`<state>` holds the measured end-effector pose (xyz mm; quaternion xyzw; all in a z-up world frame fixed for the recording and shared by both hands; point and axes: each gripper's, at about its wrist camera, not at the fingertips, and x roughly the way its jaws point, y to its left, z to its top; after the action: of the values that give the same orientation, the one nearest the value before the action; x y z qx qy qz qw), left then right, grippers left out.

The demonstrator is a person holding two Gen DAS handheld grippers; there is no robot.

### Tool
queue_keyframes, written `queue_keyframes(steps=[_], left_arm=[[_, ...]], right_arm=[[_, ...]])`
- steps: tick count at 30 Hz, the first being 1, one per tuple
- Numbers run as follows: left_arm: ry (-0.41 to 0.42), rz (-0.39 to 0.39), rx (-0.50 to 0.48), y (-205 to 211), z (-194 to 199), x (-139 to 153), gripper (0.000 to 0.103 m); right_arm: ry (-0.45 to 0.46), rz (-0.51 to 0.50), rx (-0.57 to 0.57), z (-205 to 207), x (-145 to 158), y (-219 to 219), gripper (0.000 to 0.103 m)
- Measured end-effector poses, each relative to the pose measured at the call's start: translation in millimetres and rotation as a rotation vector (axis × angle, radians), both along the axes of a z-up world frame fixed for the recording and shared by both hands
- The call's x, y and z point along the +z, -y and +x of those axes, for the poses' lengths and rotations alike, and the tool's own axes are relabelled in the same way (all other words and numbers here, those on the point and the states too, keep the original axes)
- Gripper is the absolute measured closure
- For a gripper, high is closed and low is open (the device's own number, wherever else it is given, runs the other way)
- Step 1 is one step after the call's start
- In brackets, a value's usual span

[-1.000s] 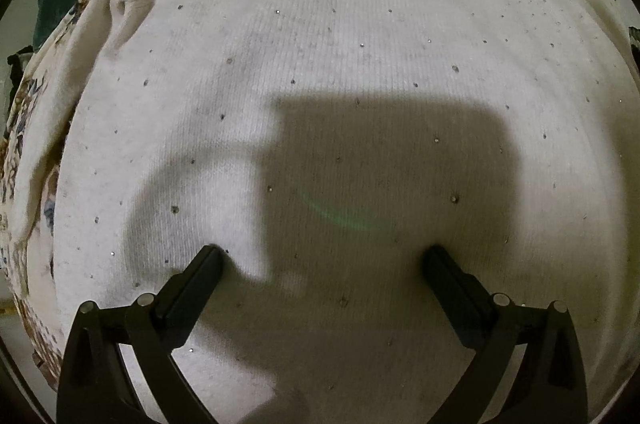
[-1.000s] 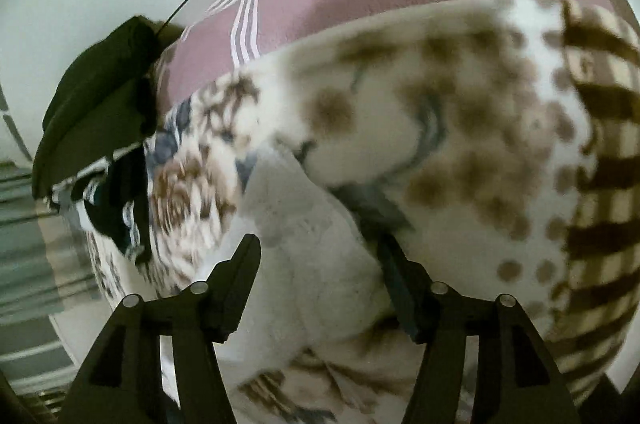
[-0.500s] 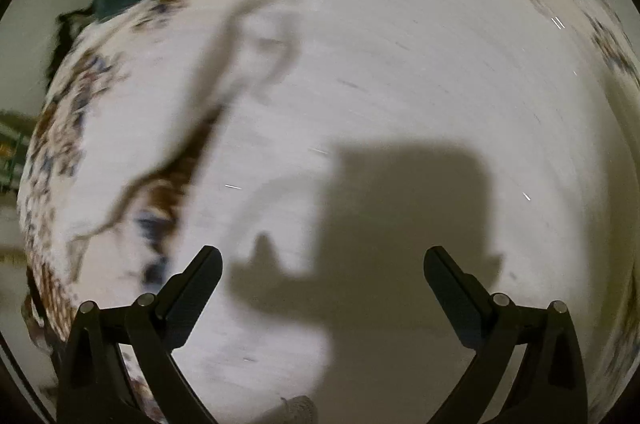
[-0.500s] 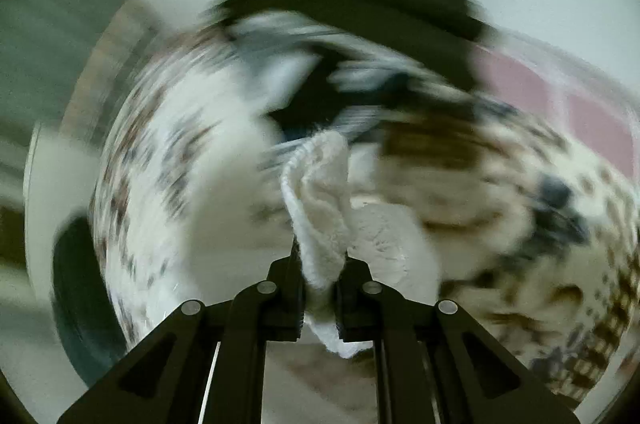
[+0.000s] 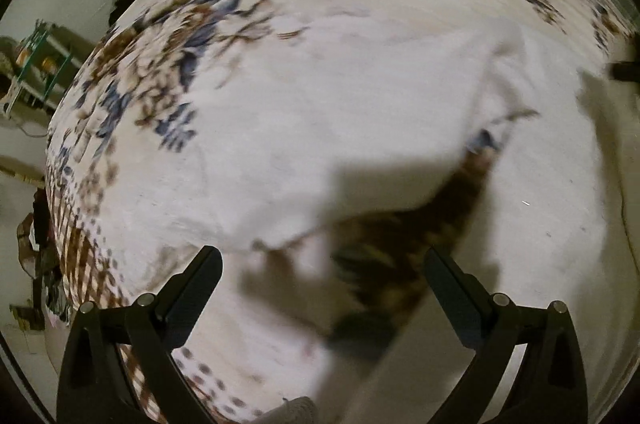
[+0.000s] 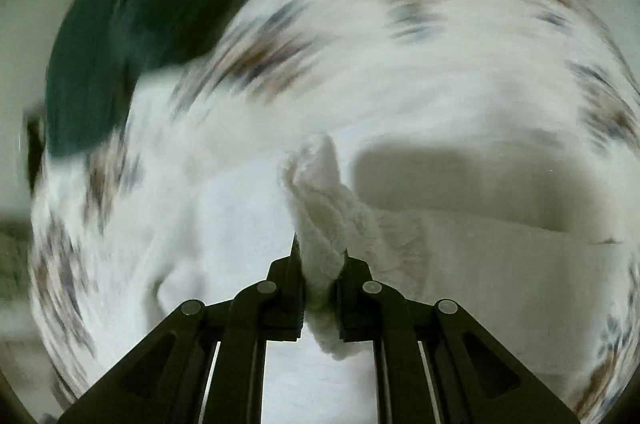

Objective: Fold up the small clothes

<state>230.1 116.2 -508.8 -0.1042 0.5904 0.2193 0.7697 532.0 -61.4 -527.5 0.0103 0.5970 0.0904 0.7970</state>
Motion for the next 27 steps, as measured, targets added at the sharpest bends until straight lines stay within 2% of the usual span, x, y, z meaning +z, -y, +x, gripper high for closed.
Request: queue_keyframes(steps=[2,4,6,7,8,9,10,11,12,14,17,19,24,27], left_arm=[[0.0,-0.002,0.017,-11.9,-2.4,-2.9,0.0],[0.001,-0.011,0.032,-24.0,-3.8,-6.5,0.0],[0.001,-0.017,0.045,-34.6,-5.5,-9.3,0.0],[0.002,-0.024,0.051,-40.2,-7.1,-9.9,0.0],[0.003,-0.03,0.058,-46.1,-9.8,-9.6,0.0],[0.006,-0.033,0.067,-51.9,-13.0,-8.1,0.0],[0.01,-0.037,0.075,-57.1,-16.9,-6.1,0.0],[0.012,-0.044,0.082,-63.3,-21.6,-3.8,0.0],[0.018,-0.056,0.094,-71.1,-28.0,-0.4,0.0],[0.031,-0.083,0.126,-90.2,-44.9,7.2,0.0],[0.044,-0.135,0.184,-119.7,-65.6,11.6,0.0],[0.068,-0.223,0.25,-147.4,-81.9,6.8,0.0],[0.157,-0.419,0.372,-195.2,-96.8,-19.9,0.001],[0.144,-0.476,0.436,-209.8,-91.9,-44.6,0.006]], right_arm=[[-0.015,-0.051,0.084,-13.6,-23.8,-56.3,0.092],[-0.027,-0.096,0.128,-17.7,-40.9,-84.2,0.092],[-0.058,-0.133,0.137,-22.8,-53.8,-91.7,0.089],[-0.082,-0.114,0.132,-25.9,-59.3,-91.2,0.088],[-0.102,-0.064,0.123,-29.8,-59.7,-84.5,0.08],[-0.12,-0.018,0.113,-33.0,-57.8,-76.4,0.061],[-0.146,0.069,0.085,-39.5,-53.4,-62.0,0.052],[-0.156,0.163,0.036,-50.6,-45.9,-41.0,0.036],[-0.153,0.21,0.002,-60.0,-39.8,-24.7,0.029],[-0.14,0.252,-0.084,-91.9,-26.4,19.6,0.024],[-0.154,0.229,-0.179,-127.0,-20.3,73.3,0.022],[-0.181,0.213,-0.242,-151.8,-22.4,105.6,0.022],[-0.237,0.18,-0.345,-179.5,-45.3,155.7,0.022],[-0.264,0.164,-0.375,-183.3,-63.5,161.2,0.022]])
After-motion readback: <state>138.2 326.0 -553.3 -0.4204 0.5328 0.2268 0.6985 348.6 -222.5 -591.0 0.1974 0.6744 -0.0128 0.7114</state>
